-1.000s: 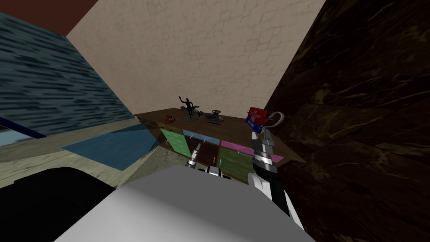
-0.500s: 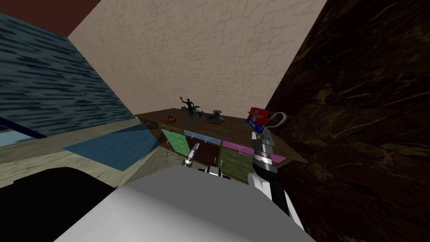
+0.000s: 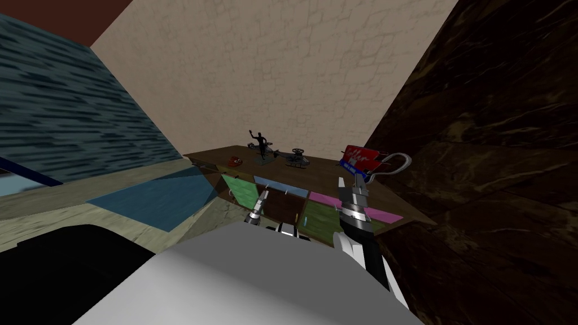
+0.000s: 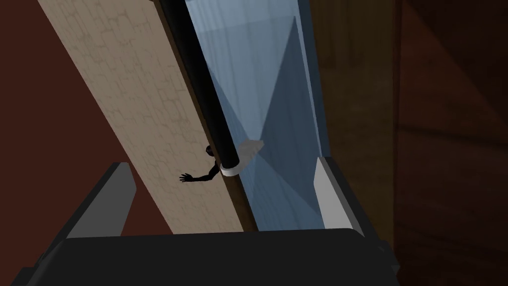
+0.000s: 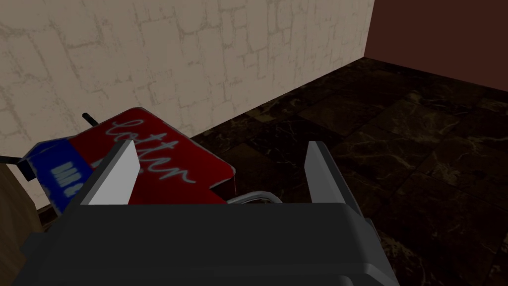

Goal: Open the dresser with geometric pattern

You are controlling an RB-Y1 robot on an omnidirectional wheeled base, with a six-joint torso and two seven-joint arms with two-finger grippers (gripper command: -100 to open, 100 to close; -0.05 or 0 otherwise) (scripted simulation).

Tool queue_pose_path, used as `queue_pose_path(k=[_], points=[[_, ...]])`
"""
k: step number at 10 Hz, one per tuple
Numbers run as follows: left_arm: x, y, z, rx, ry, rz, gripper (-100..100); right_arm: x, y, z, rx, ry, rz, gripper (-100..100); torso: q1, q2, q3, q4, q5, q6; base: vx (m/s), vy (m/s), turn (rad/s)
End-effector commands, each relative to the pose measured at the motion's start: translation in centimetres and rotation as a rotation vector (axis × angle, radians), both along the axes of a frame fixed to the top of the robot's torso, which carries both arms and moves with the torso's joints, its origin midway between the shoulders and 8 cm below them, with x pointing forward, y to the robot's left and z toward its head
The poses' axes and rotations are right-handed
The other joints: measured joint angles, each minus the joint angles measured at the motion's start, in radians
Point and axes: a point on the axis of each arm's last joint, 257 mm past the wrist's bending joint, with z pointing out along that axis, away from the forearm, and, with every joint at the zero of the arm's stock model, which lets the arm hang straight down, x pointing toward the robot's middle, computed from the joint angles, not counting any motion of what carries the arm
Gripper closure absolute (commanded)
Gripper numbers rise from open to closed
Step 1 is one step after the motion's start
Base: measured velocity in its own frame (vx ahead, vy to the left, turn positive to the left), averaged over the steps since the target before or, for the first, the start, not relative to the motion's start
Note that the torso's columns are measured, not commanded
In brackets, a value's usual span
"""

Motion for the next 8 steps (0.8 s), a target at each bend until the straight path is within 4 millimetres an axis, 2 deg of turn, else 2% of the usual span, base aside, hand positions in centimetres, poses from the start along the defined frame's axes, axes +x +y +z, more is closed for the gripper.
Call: queue_pose_path(k=[1,3,4,8], points=[[0.2,-1.1,0.5,-0.055,-0.010,0.012,-100,0.0,0.0,0.0,0.000,0.000,0.000,0,-0.003,0.000,0.000,0.000,-0.001,0.000,0.004,0.031,0.001],[0.2,-1.2,0.5,-0.061,-0.011,0.013,-100,0.0,0.0,0.0,0.000,0.000,0.000,0,-0.002,-0.001,-0.001,0.000,-0.001,0.000,0.000,0.000,0.000],[1.4,-1.3,1.2,-0.063,-0.011,0.012,-100,0.0,0.0,0.0,0.000,0.000,0.000,0,0.001,-0.001,-0.001,0.000,0.000,0.000,-0.013,-0.004,0.011],[3.9,-1.5,2.7,-0.065,-0.010,0.009,-100,0.0,0.0,0.0,0.000,0.000,0.000,0,0.002,-0.002,-0.002,0.003,-0.001,0.001,-0.029,-0.006,0.012]])
